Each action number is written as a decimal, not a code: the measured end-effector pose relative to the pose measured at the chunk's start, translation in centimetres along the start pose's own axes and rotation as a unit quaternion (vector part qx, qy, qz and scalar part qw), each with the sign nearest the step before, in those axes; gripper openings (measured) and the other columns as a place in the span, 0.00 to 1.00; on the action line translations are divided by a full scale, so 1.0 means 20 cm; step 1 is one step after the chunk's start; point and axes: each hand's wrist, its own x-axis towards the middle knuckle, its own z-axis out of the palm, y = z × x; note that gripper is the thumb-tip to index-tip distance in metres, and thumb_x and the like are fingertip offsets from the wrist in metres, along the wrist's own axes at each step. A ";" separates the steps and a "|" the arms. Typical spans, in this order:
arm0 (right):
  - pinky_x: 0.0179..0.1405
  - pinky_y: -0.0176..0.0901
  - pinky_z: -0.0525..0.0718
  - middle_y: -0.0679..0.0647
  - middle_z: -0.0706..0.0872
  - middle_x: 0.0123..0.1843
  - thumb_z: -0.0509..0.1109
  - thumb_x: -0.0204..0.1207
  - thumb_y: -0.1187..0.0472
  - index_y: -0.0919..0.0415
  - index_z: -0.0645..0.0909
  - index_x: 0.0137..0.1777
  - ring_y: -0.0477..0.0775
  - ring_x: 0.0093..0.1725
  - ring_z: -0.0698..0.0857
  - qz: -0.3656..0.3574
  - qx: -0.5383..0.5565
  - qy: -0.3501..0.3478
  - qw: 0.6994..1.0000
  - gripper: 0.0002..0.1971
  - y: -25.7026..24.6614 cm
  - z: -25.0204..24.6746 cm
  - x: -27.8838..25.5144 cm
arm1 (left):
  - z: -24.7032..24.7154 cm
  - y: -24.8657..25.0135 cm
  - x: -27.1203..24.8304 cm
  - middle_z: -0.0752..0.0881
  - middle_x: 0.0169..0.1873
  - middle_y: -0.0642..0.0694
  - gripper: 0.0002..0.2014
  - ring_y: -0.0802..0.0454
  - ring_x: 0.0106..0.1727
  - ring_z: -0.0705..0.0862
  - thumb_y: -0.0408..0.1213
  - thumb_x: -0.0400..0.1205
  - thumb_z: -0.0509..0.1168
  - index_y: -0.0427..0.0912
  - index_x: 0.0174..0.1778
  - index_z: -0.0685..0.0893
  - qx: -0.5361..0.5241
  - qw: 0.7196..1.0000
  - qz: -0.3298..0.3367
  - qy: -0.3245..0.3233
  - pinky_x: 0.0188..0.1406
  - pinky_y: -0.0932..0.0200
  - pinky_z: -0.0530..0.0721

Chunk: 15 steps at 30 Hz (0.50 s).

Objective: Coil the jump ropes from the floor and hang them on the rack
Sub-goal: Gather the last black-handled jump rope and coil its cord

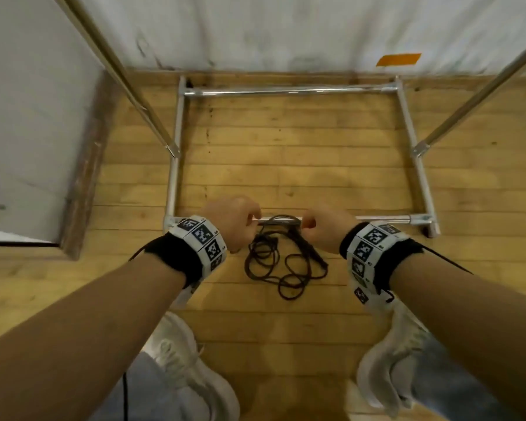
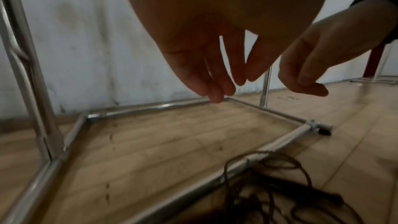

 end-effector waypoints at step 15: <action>0.38 0.47 0.86 0.53 0.83 0.43 0.65 0.75 0.61 0.53 0.79 0.60 0.55 0.41 0.82 0.160 0.033 -0.033 0.986 0.13 0.46 0.65 0.29 | 0.63 -0.26 0.18 0.79 0.62 0.46 0.19 0.44 0.65 0.76 0.45 0.83 0.63 0.49 0.70 0.77 0.050 0.985 -0.076 -0.149 0.62 0.50 0.77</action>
